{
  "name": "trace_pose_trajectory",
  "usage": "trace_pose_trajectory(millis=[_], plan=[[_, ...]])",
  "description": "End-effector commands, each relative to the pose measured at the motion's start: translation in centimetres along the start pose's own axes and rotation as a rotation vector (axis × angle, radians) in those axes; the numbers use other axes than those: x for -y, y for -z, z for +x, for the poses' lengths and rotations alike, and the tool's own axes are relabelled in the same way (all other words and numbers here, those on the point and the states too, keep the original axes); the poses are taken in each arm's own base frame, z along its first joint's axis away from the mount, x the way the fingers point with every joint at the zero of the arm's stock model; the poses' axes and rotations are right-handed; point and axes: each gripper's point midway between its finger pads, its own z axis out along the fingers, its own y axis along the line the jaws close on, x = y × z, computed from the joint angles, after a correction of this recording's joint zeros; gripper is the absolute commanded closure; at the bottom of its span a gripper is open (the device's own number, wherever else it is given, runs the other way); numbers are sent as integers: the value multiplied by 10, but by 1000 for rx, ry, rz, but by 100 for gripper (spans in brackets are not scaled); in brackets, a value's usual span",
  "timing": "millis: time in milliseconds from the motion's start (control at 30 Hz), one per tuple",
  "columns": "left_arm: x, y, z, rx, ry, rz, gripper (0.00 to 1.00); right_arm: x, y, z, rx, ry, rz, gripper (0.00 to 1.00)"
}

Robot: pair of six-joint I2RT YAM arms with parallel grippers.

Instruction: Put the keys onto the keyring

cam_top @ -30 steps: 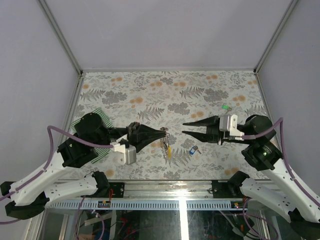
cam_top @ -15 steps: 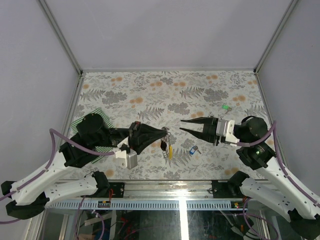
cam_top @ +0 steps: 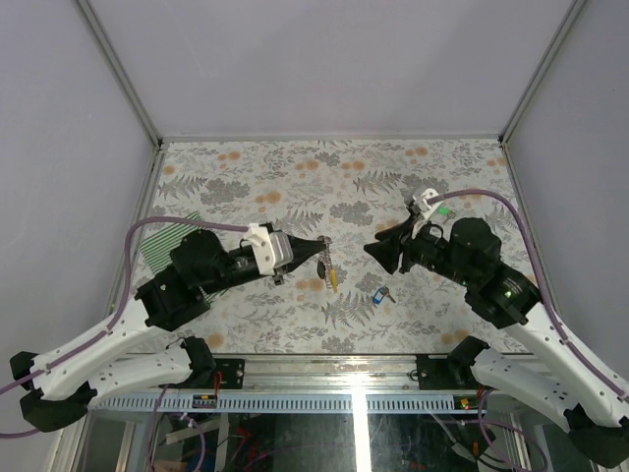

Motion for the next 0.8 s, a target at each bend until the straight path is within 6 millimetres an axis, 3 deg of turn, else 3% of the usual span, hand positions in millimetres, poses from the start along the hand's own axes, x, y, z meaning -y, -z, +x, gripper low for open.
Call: trace_pose_trajectory(millis=[0,100,467,767], plan=[[-26,6,0,41,241,-221,100,32,8,58,-173,-361,294,51],[-31,10,16,23,337,-298,100,41,8,101,-287,-469,394,47],[-24,5,65,-162,596,-388,100,73,10,219,-593,-669,669,49],[-13,-5,96,-305,656,-383,100,95,10,259,-605,-752,750,53]])
